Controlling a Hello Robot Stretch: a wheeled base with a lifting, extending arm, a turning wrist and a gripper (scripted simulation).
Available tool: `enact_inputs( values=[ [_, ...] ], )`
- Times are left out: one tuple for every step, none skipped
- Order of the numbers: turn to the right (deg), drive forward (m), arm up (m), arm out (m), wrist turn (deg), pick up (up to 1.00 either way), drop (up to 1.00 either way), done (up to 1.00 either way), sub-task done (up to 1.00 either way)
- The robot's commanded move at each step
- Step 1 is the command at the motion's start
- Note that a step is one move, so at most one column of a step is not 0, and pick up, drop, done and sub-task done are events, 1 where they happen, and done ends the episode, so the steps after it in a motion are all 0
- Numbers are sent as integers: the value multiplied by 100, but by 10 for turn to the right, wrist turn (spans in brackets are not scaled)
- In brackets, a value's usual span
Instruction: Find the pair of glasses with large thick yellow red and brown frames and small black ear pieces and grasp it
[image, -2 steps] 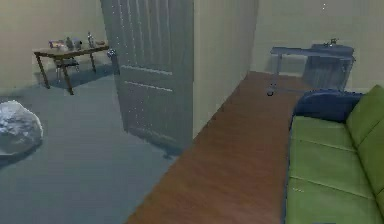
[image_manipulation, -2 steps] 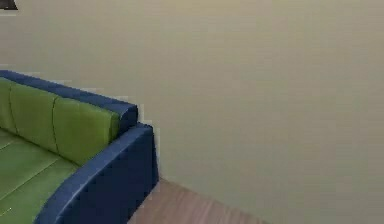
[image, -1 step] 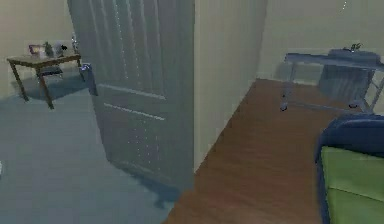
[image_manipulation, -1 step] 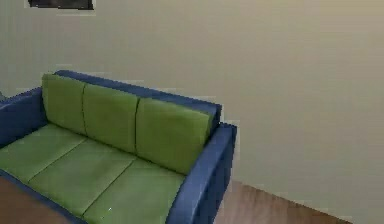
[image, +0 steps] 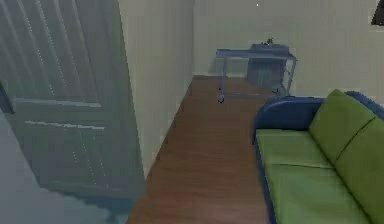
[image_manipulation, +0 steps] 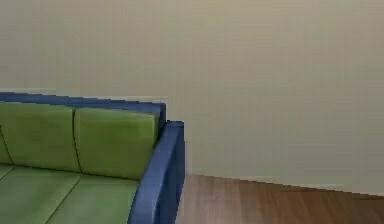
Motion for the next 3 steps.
enact_inputs(
  values=[
    [0, 100, 0, 0, 0, 0, 0, 0, 0],
    [0, 100, 0, 0, 0, 0, 0, 0, 0],
    [30, 0, 0, 0, 0, 0, 0, 0, 0]
  ],
)
